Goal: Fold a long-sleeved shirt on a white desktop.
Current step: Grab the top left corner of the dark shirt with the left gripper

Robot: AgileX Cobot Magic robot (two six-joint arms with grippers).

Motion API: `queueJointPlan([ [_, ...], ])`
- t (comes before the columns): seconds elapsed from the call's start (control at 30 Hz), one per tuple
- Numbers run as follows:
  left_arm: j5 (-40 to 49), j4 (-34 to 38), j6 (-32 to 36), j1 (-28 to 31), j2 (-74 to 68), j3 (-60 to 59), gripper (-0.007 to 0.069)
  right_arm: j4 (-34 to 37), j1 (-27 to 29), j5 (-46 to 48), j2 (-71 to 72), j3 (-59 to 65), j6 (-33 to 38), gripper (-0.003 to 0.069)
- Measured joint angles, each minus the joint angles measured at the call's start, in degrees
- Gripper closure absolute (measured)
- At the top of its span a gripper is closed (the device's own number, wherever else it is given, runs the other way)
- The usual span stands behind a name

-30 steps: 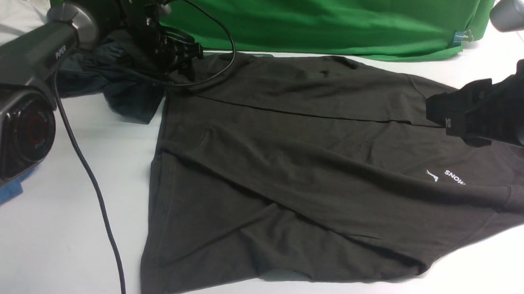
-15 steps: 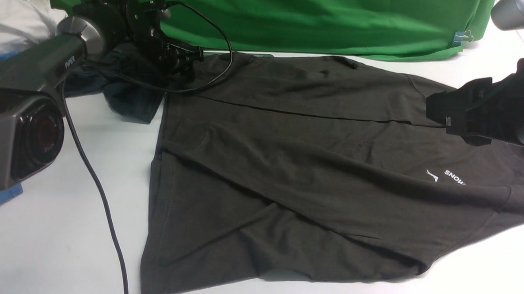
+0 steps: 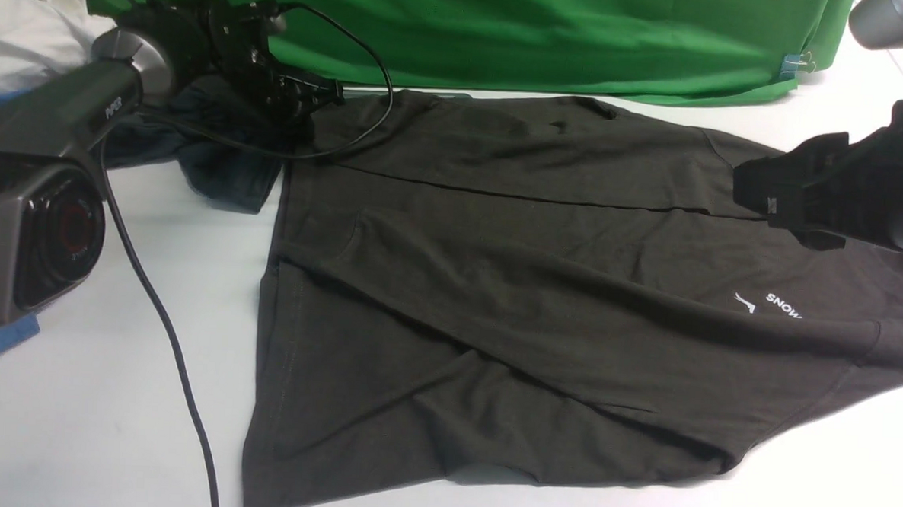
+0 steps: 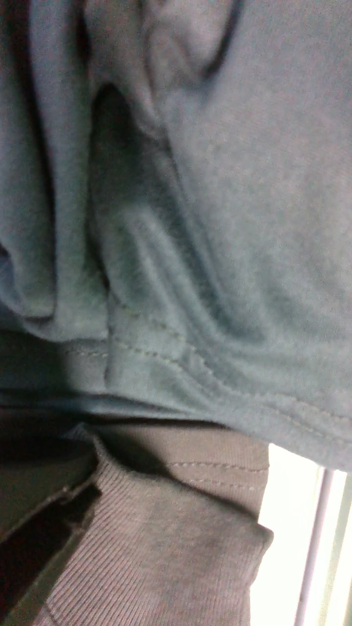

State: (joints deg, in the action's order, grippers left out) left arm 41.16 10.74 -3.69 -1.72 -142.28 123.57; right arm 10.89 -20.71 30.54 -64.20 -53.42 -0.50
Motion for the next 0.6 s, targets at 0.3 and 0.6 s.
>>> queueJointPlan([
  [0.3,1.92,-0.06,1.86,0.0,3.39,0.0,0.0606,0.1,0.0,0.4,0.0,0.0,0.0,0.031],
  [0.6,3.18,-0.21,1.91,0.0,6.48,0.0,0.0605,0.1,0.0,1.9,0.0,0.0,0.0,0.031],
])
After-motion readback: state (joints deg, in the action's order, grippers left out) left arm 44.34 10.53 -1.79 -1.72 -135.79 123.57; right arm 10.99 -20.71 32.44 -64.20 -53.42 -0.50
